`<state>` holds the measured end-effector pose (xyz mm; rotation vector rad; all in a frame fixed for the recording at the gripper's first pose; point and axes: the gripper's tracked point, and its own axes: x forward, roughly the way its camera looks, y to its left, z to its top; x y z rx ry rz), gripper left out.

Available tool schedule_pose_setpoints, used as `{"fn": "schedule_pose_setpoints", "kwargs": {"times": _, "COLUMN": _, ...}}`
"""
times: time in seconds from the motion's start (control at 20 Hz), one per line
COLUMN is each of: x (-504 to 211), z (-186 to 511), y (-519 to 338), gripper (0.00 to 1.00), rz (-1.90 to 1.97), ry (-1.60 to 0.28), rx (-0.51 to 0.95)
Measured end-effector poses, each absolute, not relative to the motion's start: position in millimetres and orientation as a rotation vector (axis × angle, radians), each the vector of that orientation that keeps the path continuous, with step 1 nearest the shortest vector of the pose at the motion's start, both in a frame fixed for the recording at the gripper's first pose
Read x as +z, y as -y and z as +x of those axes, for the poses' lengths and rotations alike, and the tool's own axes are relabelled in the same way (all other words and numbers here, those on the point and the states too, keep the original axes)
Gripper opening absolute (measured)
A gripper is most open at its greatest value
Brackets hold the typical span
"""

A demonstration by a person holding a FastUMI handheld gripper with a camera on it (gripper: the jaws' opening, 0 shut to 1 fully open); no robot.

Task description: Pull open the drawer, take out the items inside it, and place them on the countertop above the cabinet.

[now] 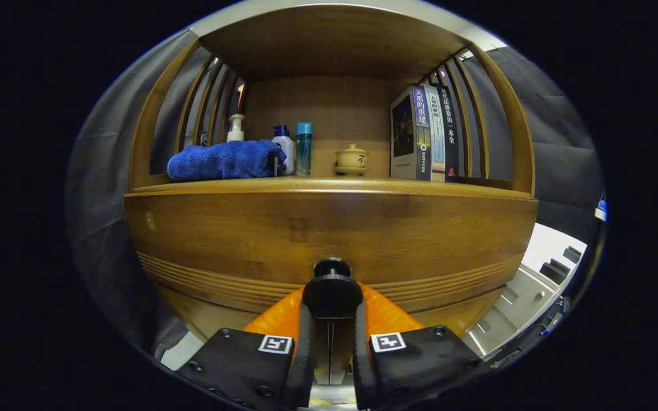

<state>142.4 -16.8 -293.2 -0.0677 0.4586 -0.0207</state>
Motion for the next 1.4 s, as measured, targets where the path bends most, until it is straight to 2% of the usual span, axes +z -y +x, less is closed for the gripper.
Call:
{"fn": "schedule_pose_setpoints", "kwargs": {"times": 0.05, "x": -311.8, "z": 153.5, "y": 20.2, "gripper": 0.23, "rz": -0.053, "ry": -0.446, "rx": -0.03}}
{"fn": "schedule_pose_setpoints", "kwargs": {"times": 0.1, "x": -315.6, "z": 125.9, "y": 18.6, "gripper": 0.09, "rz": -0.055, "ry": -0.468, "rx": -0.022}}
{"fn": "schedule_pose_setpoints", "kwargs": {"times": 0.25, "x": -307.4, "z": 112.5, "y": 24.0, "gripper": 0.09, "rz": -0.095, "ry": -0.386, "rx": -0.047}}
{"fn": "schedule_pose_setpoints", "kwargs": {"times": 0.4, "x": -267.3, "z": 126.8, "y": 17.0, "gripper": 0.34, "rz": -0.117, "ry": -0.28, "rx": -0.041}}
{"fn": "schedule_pose_setpoints", "kwargs": {"times": 0.7, "x": -254.9, "z": 128.7, "y": 26.2, "gripper": 0.85, "rz": -0.034, "ry": -0.308, "rx": -0.059}}
{"fn": "schedule_pose_setpoints", "kwargs": {"times": 0.8, "x": -253.1, "z": 137.1, "y": 27.8, "gripper": 0.86, "rz": -0.028, "ry": -0.309, "rx": -0.055}}
{"fn": "schedule_pose_setpoints", "kwargs": {"times": 1.0, "x": -248.2, "z": 153.5, "y": 21.7, "gripper": 0.83, "rz": -0.041, "ry": -0.301, "rx": -0.039}}
{"fn": "schedule_pose_setpoints", "kwargs": {"times": 1.35, "x": -254.3, "z": 154.1, "y": 8.4, "gripper": 0.42, "rz": -0.069, "ry": -0.32, "rx": -0.002}}
{"fn": "schedule_pose_setpoints", "kwargs": {"times": 1.4, "x": -253.0, "z": 154.1, "y": 9.7, "gripper": 0.42, "rz": -0.072, "ry": -0.313, "rx": -0.003}}
